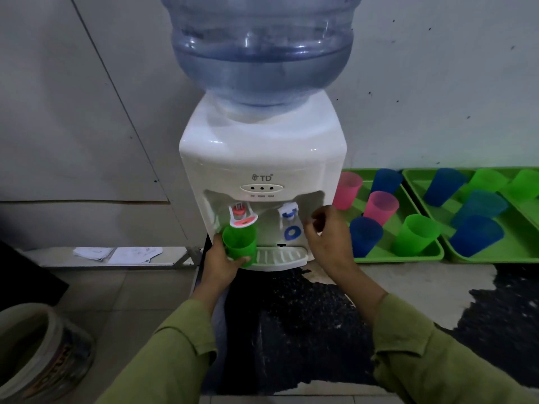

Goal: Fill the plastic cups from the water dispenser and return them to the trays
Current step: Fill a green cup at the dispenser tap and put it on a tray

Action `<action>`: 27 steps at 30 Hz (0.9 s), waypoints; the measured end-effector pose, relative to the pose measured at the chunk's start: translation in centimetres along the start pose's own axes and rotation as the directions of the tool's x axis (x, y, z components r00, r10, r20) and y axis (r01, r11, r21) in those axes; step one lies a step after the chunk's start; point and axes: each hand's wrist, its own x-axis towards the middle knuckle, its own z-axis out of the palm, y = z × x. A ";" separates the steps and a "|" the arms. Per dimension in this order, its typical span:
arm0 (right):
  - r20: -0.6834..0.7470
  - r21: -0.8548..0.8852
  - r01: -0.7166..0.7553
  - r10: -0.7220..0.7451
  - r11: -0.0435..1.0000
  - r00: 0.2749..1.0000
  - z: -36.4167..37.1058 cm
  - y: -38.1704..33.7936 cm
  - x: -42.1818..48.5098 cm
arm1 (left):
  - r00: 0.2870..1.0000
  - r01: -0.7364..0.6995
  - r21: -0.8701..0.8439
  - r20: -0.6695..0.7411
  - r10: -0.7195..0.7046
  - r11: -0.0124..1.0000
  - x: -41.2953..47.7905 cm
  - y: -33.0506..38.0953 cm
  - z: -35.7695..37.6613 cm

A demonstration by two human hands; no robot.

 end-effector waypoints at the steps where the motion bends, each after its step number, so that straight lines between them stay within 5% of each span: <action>1: -0.052 0.028 0.003 -0.002 1.000 0.999 0.0 0.2 0.1 | 1.000 0.004 0.005 -0.001 -0.004 1.000 0.0 0.0 0.0; 6: -0.140 0.136 0.010 0.009 0.991 0.990 -0.3 0.5 1.4 | 0.999 0.047 0.045 -0.003 -0.047 0.998 0.1 0.2 0.1; 17: -0.103 0.026 0.056 -0.053 0.998 0.993 -1.4 1.3 2.5 | 0.998 0.068 0.107 -0.009 -0.067 0.992 -0.2 1.0 0.1; 27: -0.159 0.167 -0.016 0.043 0.986 0.986 -0.4 -0.4 0.4 | 0.998 0.064 0.084 0.015 -0.065 0.994 -0.4 1.3 -0.2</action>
